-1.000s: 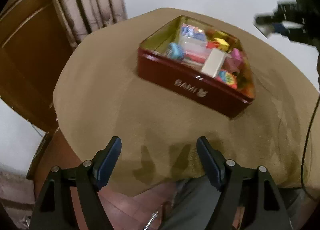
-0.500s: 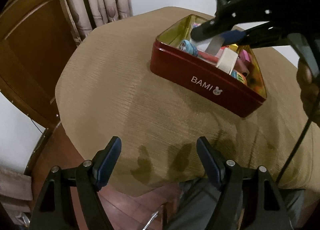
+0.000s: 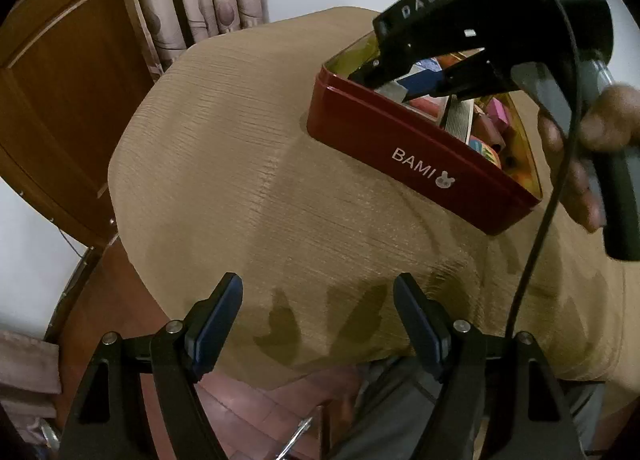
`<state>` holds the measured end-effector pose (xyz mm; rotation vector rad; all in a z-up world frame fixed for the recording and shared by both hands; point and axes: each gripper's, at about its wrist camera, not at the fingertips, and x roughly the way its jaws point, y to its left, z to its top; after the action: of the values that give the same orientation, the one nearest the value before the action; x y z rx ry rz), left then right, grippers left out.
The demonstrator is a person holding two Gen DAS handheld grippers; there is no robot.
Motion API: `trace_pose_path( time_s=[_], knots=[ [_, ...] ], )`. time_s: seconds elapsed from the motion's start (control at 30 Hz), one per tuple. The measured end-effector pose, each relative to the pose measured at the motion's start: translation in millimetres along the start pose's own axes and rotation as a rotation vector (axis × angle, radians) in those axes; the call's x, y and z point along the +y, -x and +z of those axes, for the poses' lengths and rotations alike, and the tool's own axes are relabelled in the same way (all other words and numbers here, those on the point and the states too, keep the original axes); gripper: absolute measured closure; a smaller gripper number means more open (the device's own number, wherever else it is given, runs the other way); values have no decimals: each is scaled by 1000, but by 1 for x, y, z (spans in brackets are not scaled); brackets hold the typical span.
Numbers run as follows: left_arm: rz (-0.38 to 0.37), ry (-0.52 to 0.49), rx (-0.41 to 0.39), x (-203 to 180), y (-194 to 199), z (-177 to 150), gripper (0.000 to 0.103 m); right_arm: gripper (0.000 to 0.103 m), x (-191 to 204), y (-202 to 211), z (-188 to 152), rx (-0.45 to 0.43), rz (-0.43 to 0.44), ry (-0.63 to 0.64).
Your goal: Organize rigid objects
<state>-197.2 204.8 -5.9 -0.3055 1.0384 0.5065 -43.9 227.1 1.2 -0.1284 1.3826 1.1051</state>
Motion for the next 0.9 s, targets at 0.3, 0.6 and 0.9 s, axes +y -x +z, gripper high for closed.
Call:
trace_pose_path(
  time_s=[0.3, 0.6, 0.9],
  knots=[
    [2, 9, 13, -1, -1, -2, 29, 73, -25, 44, -18, -94, 62, -30],
    [9, -24, -51, -6, 9, -4, 29, 73, -13, 104, -61, -238, -158, 38],
    [-8, -85, -205, -14, 32, -2, 28, 71, 38, 149, -156, -631, -605, 165]
  ],
)
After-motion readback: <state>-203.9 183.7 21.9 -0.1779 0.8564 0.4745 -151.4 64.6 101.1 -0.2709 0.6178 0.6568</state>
